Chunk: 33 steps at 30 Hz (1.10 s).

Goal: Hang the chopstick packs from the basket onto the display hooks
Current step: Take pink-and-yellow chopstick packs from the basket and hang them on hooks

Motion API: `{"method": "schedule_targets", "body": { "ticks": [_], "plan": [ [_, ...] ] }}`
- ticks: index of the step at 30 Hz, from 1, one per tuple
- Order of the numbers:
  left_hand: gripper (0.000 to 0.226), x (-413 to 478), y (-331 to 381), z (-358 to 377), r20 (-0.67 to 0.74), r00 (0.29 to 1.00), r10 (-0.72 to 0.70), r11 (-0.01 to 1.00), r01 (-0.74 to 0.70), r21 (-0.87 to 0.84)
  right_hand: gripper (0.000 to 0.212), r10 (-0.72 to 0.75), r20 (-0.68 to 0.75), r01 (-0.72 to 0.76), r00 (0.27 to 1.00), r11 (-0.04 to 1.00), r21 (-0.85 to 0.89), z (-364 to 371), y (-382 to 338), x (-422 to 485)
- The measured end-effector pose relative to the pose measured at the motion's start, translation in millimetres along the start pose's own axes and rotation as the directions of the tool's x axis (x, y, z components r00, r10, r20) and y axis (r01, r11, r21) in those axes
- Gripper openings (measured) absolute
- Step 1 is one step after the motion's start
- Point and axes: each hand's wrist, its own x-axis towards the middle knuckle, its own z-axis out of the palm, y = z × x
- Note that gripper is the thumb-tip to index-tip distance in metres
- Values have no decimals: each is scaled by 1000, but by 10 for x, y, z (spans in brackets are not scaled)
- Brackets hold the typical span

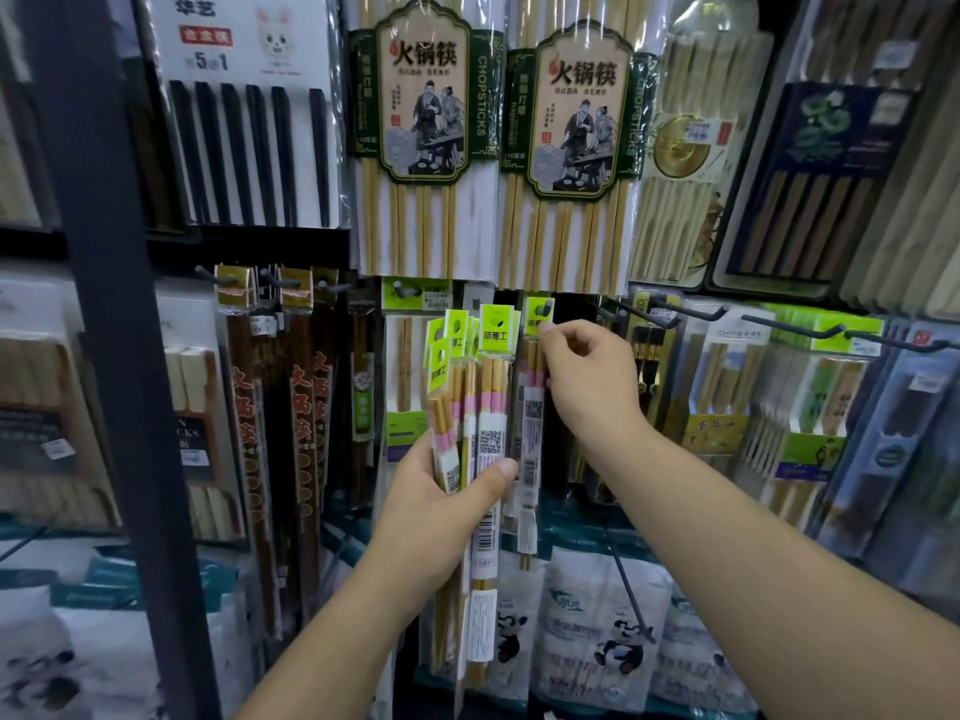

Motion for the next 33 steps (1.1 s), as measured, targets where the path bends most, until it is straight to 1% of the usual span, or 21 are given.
{"method": "schedule_targets", "body": {
  "ticks": [6, 11, 13, 15, 16, 18, 20, 22, 25, 28, 33],
  "plan": [
    [28, 13, 16, -5, 4, 1000, 11, 1000, -11, 3, 29, 15, -41, -17, 999, 999, -42, 77, 74, 101],
    [30, 5, 21, -9, 8, 1000, 25, 1000, -25, -3, 32, 44, -93, -47, 995, 999, -25, 32, 86, 2],
    [34, -1, 34, -8, 19, 999, 31, 1000, -31, -5, 33, 75, -29, -74, 997, 997, 30, 9, 46, -121],
    [38, -7, 42, -2, 27, 999, 47, 999, -46, -12, 31, 77, 111, -92, 991, 986, 137, -13, -22, -273],
    [39, -7, 42, 4, 32, 998, 54, 998, -54, -18, 29, 50, 169, -79, 984, 983, 168, -23, -57, -343],
    [38, -14, 50, 13, 39, 997, 69, 997, -68, -19, 23, -20, 222, -21, 975, 983, 185, -43, -112, -437],
    [32, -18, 51, 15, 51, 996, 73, 997, -71, -25, 19, -47, 218, 8, 975, 984, 176, -61, -153, -470],
    [30, -22, 45, 8, 64, 996, 65, 998, -63, -26, 18, -42, 210, 7, 977, 986, 167, -81, -165, -470],
    [35, -24, 27, 3, 72, 995, 74, 997, -72, -20, 16, -20, 224, -22, 974, 983, 183, -100, -160, -475],
    [35, -22, 28, 28, 57, 993, 105, 994, -103, -22, 15, 0, 239, -51, 971, 977, 208, -89, -167, -496],
    [40, -19, -2, 28, 62, 992, 109, 993, -106, -48, 10, -10, 245, -30, 969, 987, 160, -67, -155, -481]
  ]
}}
